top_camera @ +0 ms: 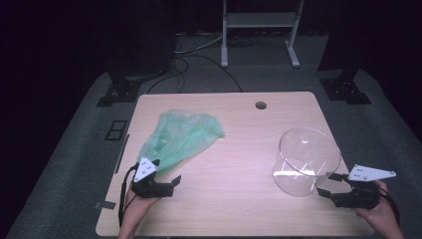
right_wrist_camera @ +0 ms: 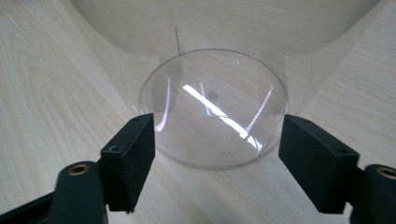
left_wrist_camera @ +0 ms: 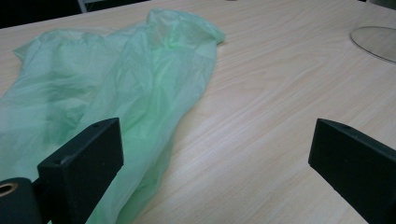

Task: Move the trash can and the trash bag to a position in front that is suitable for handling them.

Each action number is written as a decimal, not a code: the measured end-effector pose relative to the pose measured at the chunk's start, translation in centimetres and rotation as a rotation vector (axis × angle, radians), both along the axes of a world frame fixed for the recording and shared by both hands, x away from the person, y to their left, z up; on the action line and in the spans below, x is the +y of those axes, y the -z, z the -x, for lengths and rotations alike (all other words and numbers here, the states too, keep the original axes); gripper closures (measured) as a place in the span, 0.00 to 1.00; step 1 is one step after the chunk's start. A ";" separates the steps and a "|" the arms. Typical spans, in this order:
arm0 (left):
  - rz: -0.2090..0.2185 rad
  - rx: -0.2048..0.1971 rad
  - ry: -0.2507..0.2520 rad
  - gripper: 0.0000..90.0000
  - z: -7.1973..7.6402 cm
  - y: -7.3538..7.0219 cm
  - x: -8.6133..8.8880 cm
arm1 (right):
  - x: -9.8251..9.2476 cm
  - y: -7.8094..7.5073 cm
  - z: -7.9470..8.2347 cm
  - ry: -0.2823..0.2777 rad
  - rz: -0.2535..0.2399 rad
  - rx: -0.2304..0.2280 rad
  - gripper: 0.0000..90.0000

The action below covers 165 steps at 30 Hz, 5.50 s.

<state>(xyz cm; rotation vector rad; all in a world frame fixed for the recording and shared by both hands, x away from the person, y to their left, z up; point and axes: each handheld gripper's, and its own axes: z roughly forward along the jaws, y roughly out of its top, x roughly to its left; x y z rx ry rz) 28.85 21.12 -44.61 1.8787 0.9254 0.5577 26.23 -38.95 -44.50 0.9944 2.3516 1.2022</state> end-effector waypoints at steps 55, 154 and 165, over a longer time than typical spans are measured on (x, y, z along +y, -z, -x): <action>0.033 0.023 -0.016 0.02 -1.9 0.9 1.4 | 9.7 -0.9 -7.2 -0.161 -0.114 0.020 0.25; 0.099 0.260 0.111 1.00 -14.6 -0.4 2.0 | 4.2 0.9 -4.2 -0.037 -0.241 0.047 0.29; 0.209 0.153 0.162 1.00 -14.4 -5.1 0.7 | 4.2 1.0 -4.2 -0.038 -0.244 0.049 0.29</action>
